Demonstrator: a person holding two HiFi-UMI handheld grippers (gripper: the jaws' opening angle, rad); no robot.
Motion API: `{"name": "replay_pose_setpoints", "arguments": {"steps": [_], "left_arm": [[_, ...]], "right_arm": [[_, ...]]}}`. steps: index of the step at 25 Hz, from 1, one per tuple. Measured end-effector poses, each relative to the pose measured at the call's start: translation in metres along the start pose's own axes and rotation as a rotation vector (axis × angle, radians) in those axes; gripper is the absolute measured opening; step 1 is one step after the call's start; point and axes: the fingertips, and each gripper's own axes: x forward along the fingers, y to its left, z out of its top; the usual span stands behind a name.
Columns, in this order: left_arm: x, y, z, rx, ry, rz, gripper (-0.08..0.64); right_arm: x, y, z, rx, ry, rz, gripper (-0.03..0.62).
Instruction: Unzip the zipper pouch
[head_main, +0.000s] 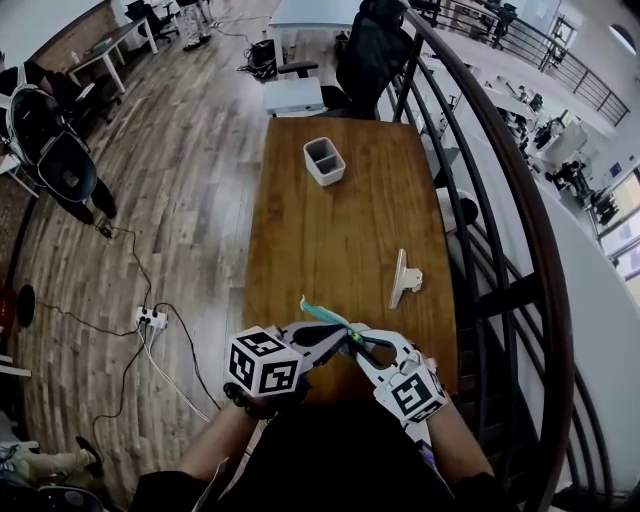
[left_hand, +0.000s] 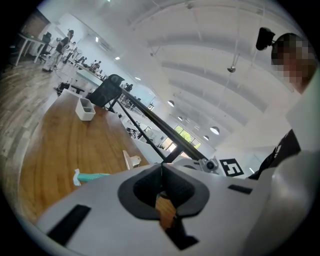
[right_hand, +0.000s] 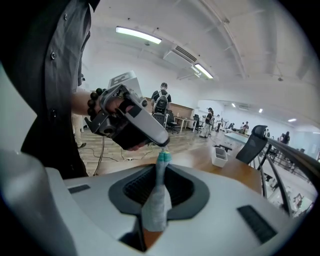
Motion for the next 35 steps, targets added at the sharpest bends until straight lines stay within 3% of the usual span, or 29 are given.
{"name": "replay_pose_setpoints", "arguments": {"steps": [4,6,11,14,19,27,35], "left_arm": [[0.001,-0.003,-0.002,0.008,-0.002,0.012,0.014],[0.0,0.001,-0.007,0.015,0.017,0.035,0.014],[0.0,0.005,-0.013,0.008,0.032,0.048,0.014],[0.001,0.005,-0.014,-0.001,0.035,0.046,0.014],[0.002,0.009,-0.015,-0.013,0.027,0.056,0.014],[-0.002,0.018,-0.007,-0.039,-0.012,0.082,0.014],[-0.004,0.028,-0.001,-0.018,-0.026,0.125,0.014]], "right_arm": [[-0.006,0.0,0.003,0.019,-0.025,-0.004,0.12],[-0.01,-0.002,0.007,0.021,-0.047,-0.012,0.127],[-0.008,0.003,0.011,-0.006,-0.04,0.012,0.118],[-0.008,0.007,0.007,-0.023,-0.03,-0.007,0.066],[-0.01,0.005,0.007,0.031,-0.057,0.009,0.043],[-0.023,-0.002,0.017,0.06,-0.104,0.005,0.034],[-0.022,-0.01,0.017,0.018,-0.104,-0.009,0.034]]}}
